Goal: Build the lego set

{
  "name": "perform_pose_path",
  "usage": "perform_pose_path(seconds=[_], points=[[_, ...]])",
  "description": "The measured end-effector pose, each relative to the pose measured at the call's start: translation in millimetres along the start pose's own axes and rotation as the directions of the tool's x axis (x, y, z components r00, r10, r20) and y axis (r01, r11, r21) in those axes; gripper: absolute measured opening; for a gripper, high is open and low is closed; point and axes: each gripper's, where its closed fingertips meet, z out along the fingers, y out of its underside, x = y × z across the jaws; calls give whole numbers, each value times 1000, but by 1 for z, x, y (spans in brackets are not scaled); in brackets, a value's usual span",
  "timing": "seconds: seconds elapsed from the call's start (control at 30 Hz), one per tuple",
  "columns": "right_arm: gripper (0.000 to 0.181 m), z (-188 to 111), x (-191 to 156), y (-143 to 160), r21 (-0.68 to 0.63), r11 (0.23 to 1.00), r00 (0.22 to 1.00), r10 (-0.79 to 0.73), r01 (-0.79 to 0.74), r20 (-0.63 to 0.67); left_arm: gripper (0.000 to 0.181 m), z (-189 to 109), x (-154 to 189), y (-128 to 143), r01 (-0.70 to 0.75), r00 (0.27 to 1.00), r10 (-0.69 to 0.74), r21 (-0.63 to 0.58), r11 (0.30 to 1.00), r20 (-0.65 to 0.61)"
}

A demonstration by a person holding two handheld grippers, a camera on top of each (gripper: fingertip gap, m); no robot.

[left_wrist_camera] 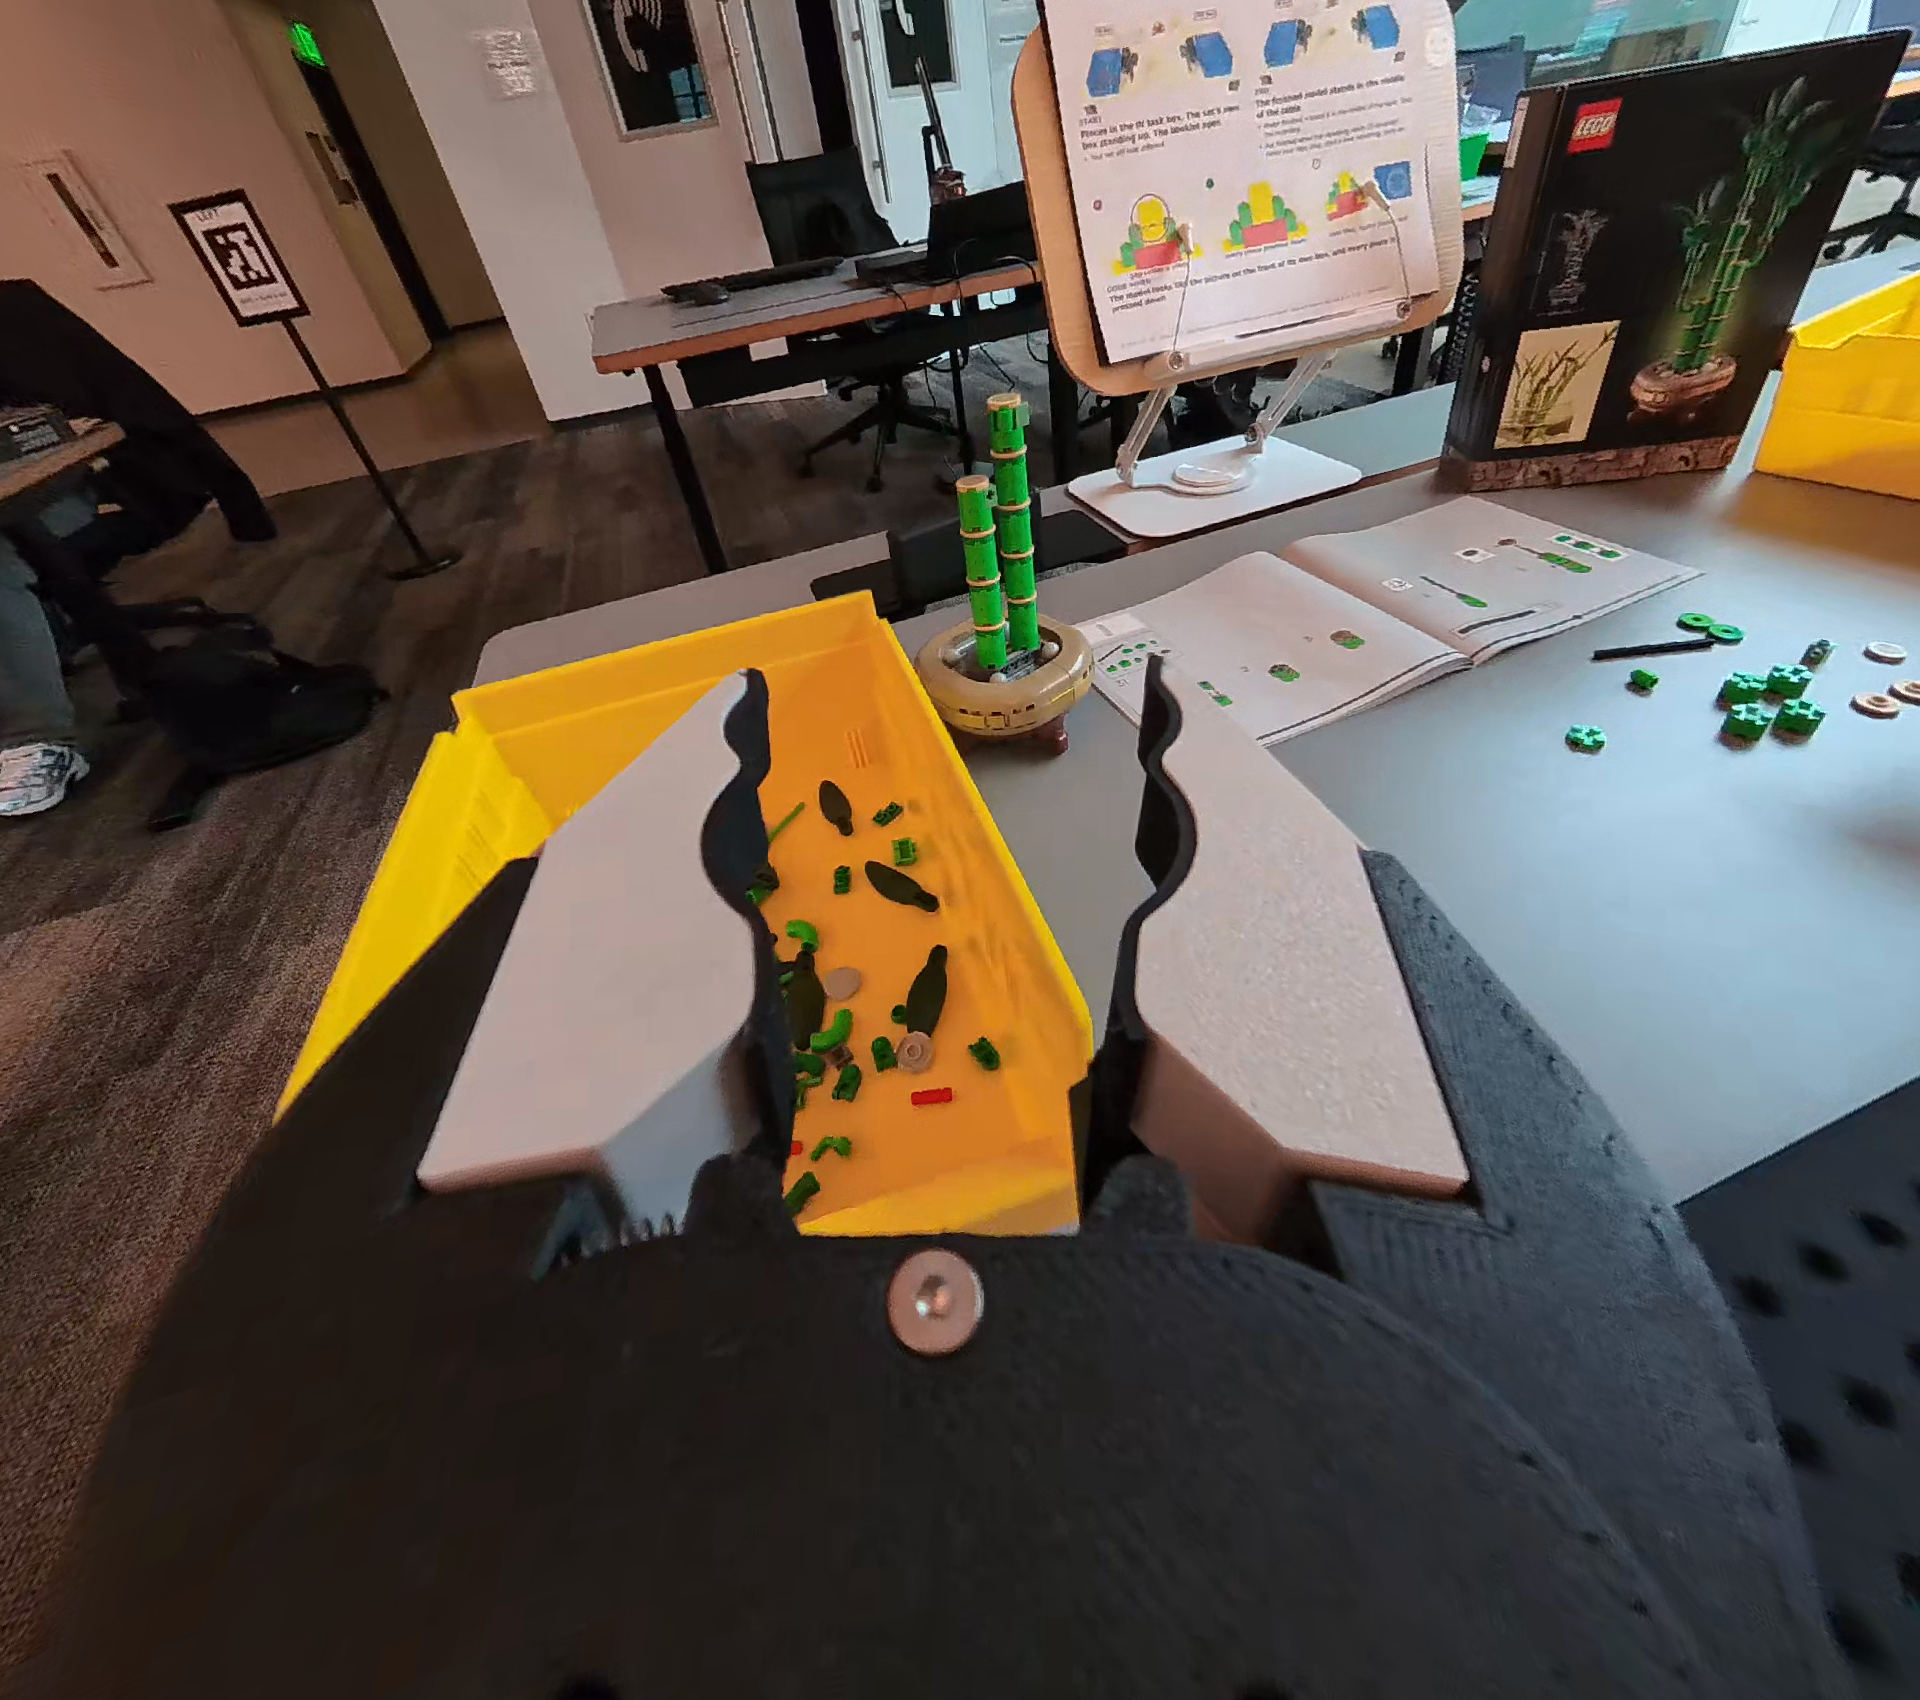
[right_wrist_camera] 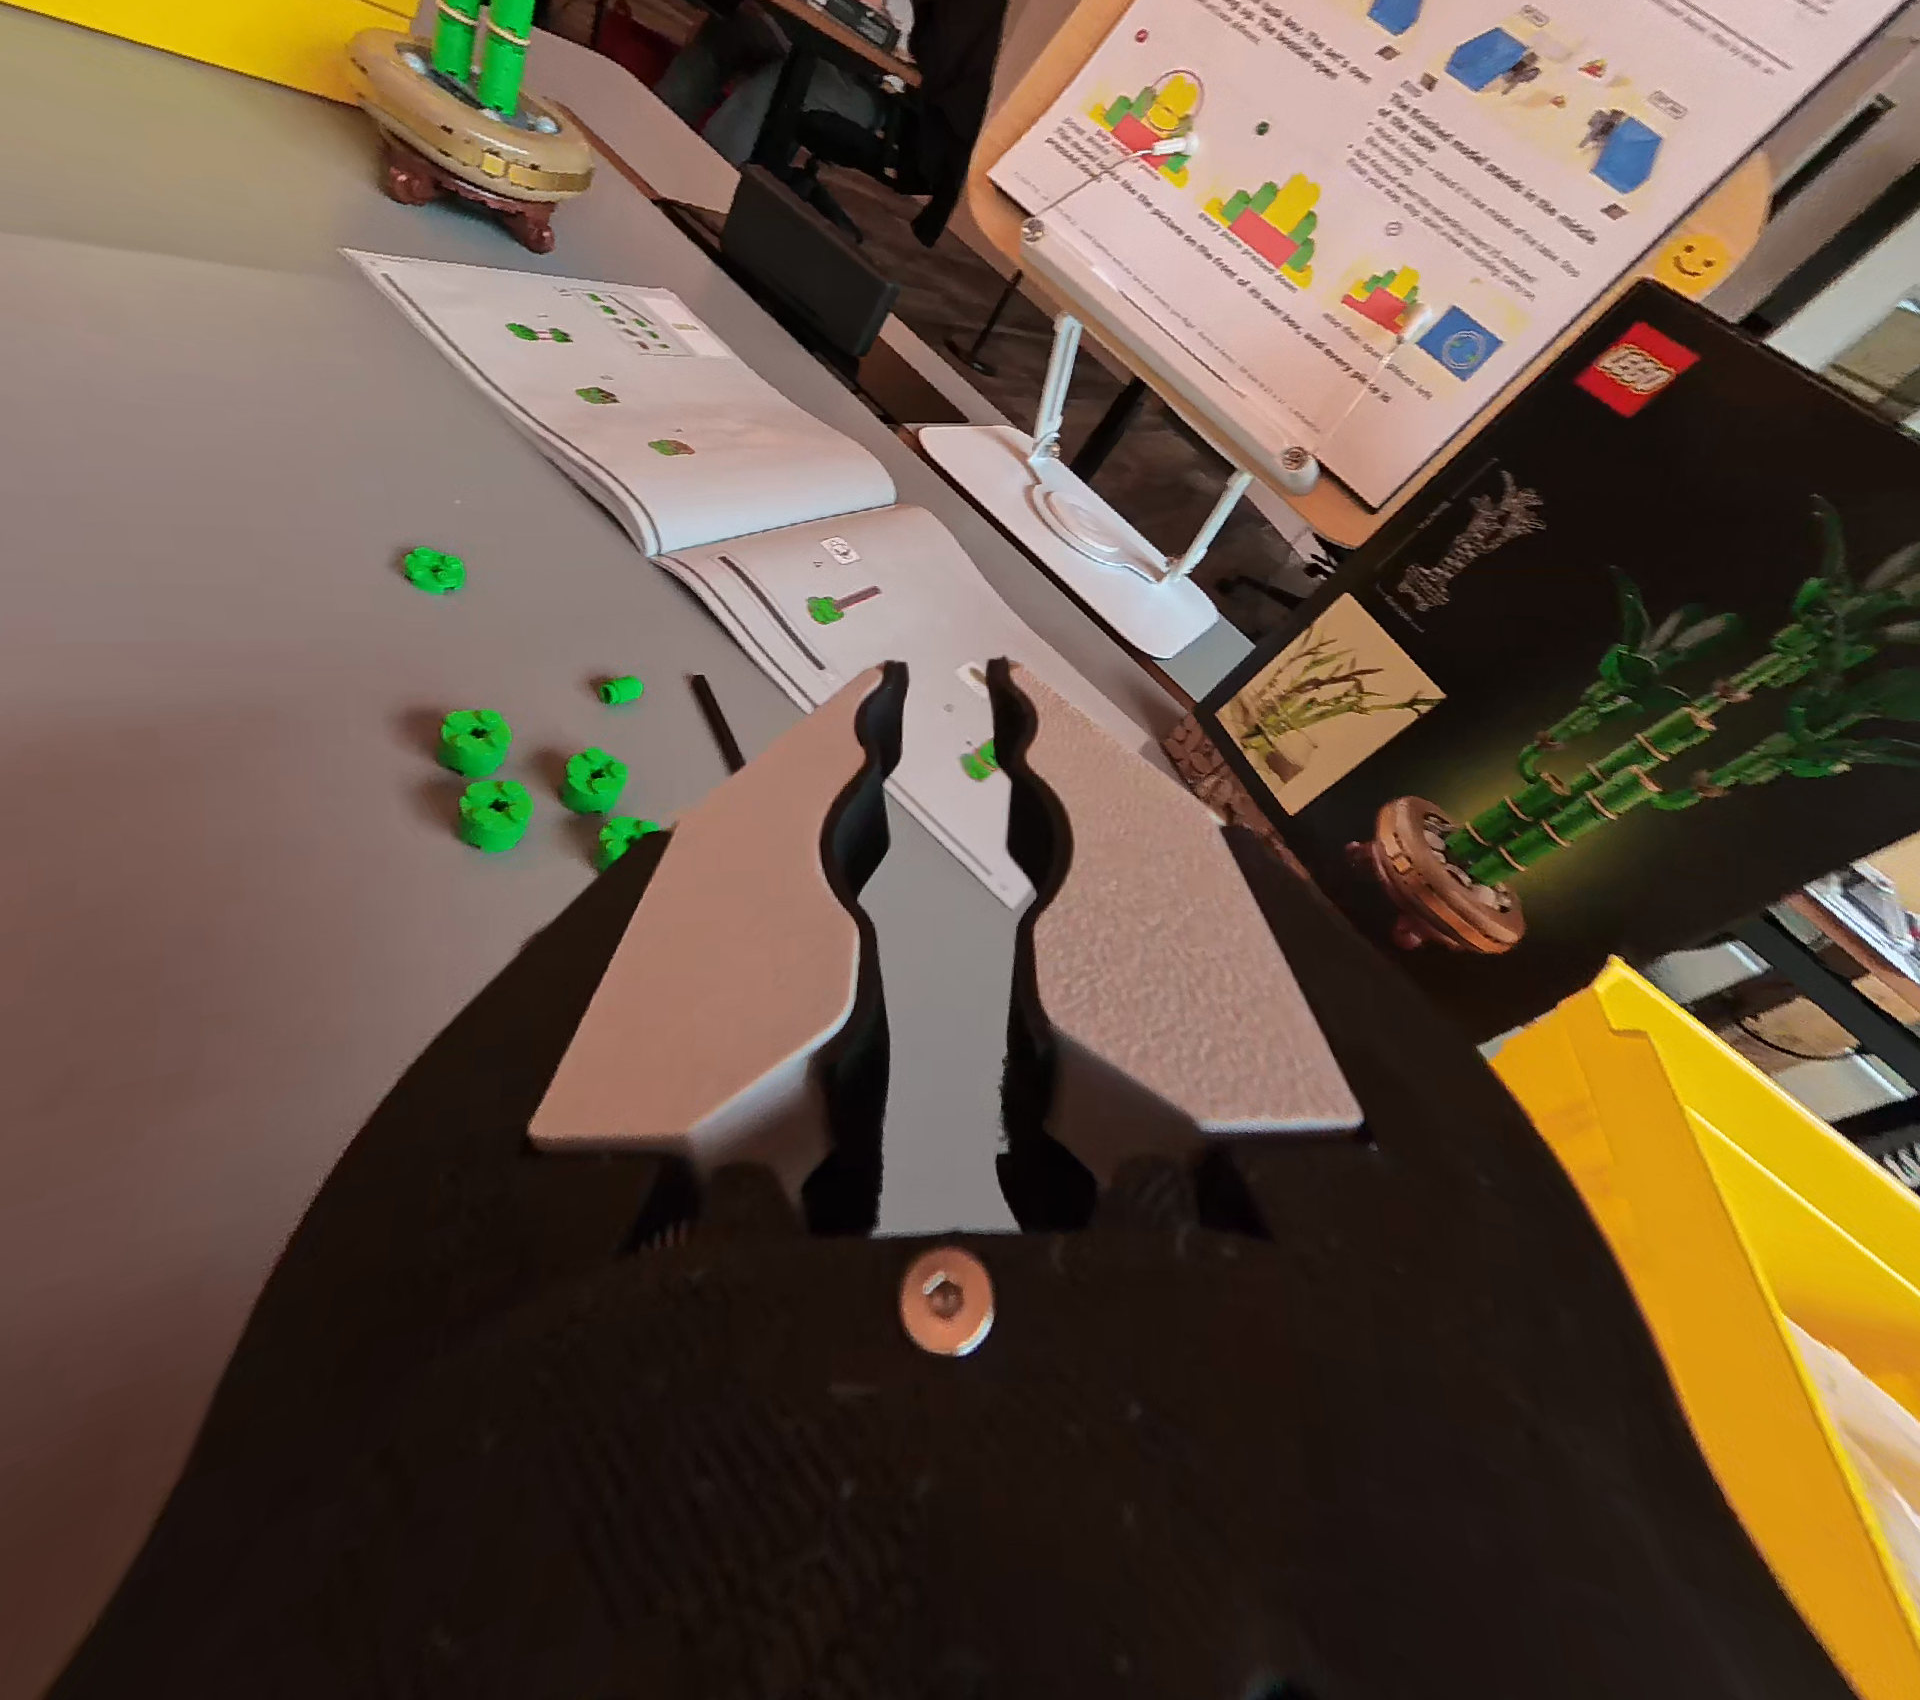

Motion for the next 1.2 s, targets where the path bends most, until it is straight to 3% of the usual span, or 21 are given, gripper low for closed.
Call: perform_pose_path(seconds=[0.2,0.43,0.67,0.73,0.87,0.97,1.07,1.2], points=[[13,-6,24,3,5,1000,992,16,-15,-125,68,6,7,-26,4,999,1,79,997,-54],[10,-6,31,9,-23,1000,986,14,-18,-164,66,30,12,-113,-41,994,62,211,977,-94],[7,0,26,17,-62,998,989,-15,6,-146,67,71,15,-183,17,989,13,200,980,-150],[6,3,25,21,-84,996,990,-28,16,-141,68,82,9,-180,62,991,-42,161,985,-123],[6,6,27,25,-108,993,986,-58,41,-159,65,105,1,-133,146,987,-144,24,989,-66],[6,6,30,25,-104,994,983,-59,41,-175,62,119,-5,-120,173,980,-178,-58,983,-88],[5,7,35,25,-105,993,977,-74,54,-198,60,126,-4,-113,154,975,-164,-78,985,-149],[5,8,40,29,-125,990,971,-93,67,-222,62,129,-30,-84,139,987,-152,-204,969,-54]])
